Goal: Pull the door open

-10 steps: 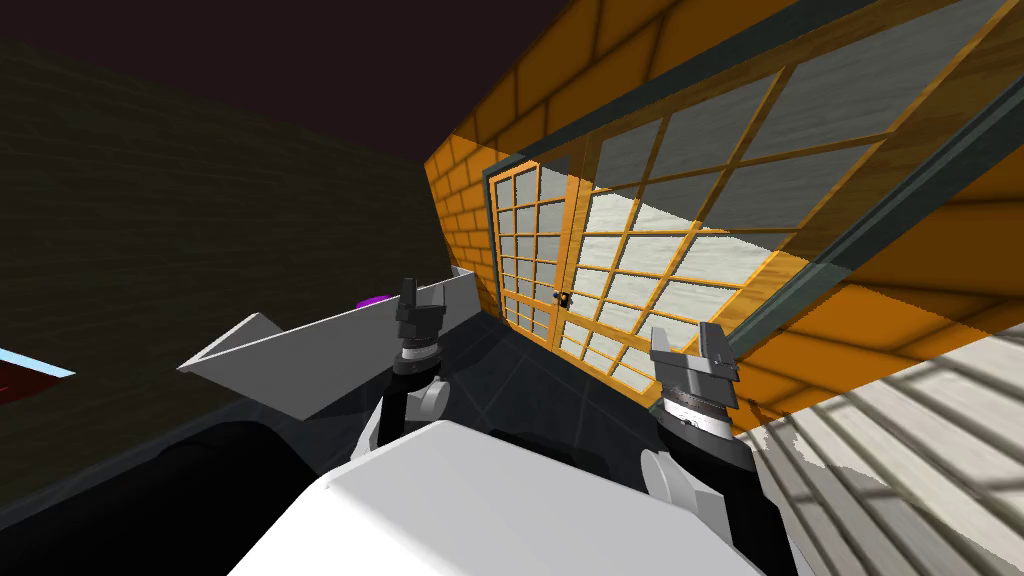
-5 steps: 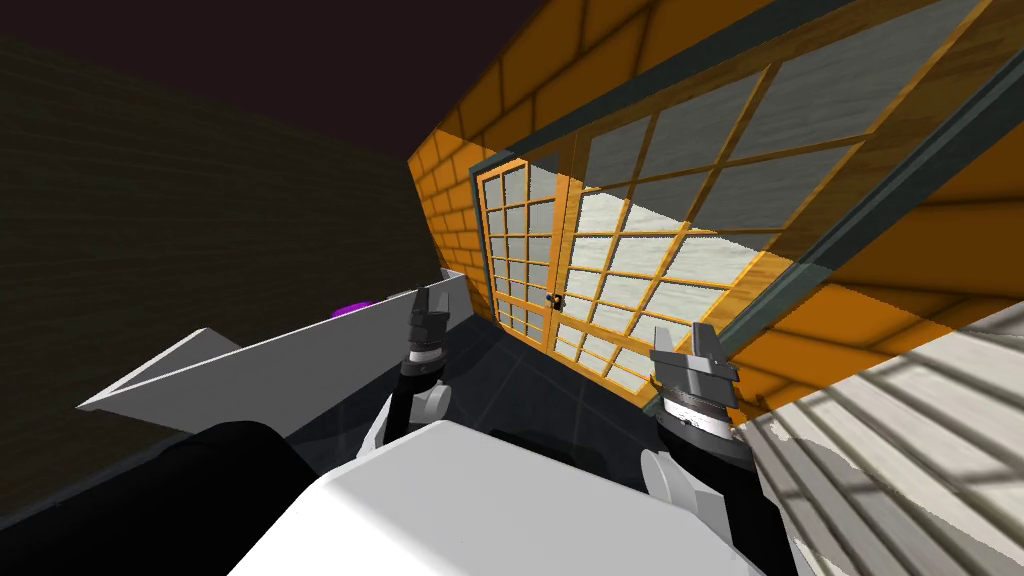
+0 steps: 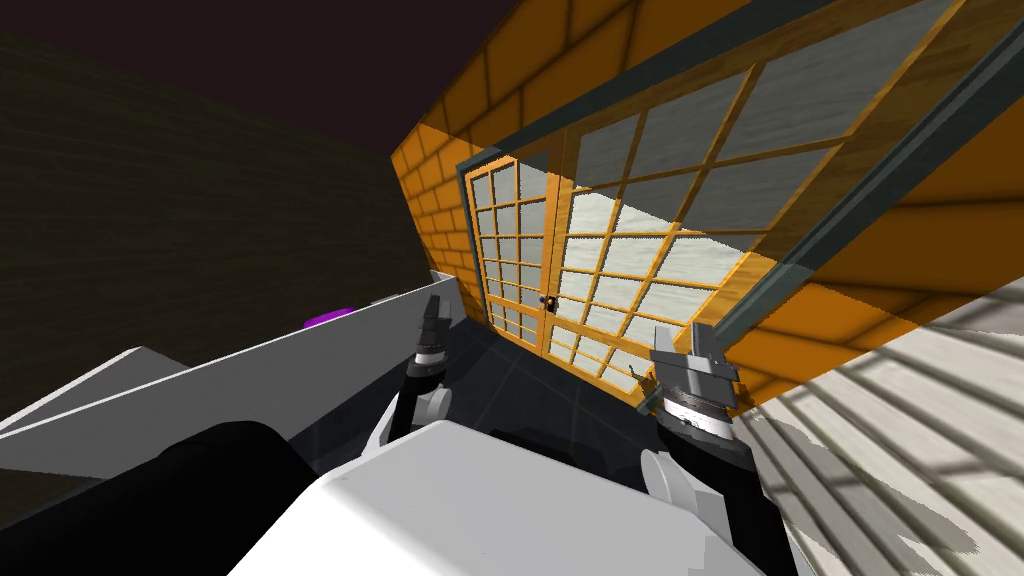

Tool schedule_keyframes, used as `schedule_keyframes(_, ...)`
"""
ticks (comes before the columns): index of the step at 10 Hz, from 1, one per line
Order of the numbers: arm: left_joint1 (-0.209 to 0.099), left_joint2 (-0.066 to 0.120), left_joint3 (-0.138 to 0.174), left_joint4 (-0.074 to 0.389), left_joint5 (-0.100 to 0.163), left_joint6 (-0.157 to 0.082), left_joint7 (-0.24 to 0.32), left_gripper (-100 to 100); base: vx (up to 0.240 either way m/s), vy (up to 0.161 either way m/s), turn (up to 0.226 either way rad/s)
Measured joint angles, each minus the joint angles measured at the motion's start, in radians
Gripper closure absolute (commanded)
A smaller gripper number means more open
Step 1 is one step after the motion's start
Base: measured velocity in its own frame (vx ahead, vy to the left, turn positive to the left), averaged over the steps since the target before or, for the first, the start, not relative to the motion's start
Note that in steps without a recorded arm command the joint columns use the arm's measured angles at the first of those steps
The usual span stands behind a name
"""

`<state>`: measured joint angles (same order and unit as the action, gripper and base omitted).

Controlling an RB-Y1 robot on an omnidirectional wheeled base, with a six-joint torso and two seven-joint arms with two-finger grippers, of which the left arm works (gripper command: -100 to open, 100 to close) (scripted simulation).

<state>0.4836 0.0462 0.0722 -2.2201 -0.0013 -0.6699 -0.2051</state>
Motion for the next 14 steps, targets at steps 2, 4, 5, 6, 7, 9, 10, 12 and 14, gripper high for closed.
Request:
schedule_keyframes(2, 0.000, 0.006, 0.001, 0.042, 0.002, -0.009, -0.044, -100, 0.095, -0.012, -0.131)
schedule_keyframes(4, 0.002, 0.009, 0.000, 0.081, 0.002, -0.015, -0.095, -100, 0.094, -0.015, -0.120)
schedule_keyframes(5, 0.005, 0.010, -0.001, 0.103, 0.002, -0.020, -0.121, -100, 0.109, -0.015, -0.114)
schedule_keyframes(6, 0.004, 0.013, 0.000, 0.128, 0.003, -0.026, -0.147, -100, 0.101, -0.027, -0.152)
schedule_keyframes(7, 0.004, 0.020, 0.007, 0.157, 0.008, -0.035, -0.170, -100, 0.106, -0.024, -0.159)
schedule_keyframes(9, 0.009, 0.019, 0.002, 0.208, 0.006, -0.050, -0.228, -100, 0.103, -0.008, -0.135)
schedule_keyframes(10, 0.008, 0.024, 0.006, 0.235, 0.009, -0.056, -0.255, -100, 0.108, -0.006, -0.120)
schedule_keyframes(12, 0.014, 0.031, 0.012, 0.277, 0.014, -0.061, -0.308, -100, 0.111, -0.010, -0.166)
schedule_keyframes(14, 0.019, 0.034, 0.011, 0.331, 0.016, -0.077, -0.363, -100, 0.088, -0.005, -0.094)
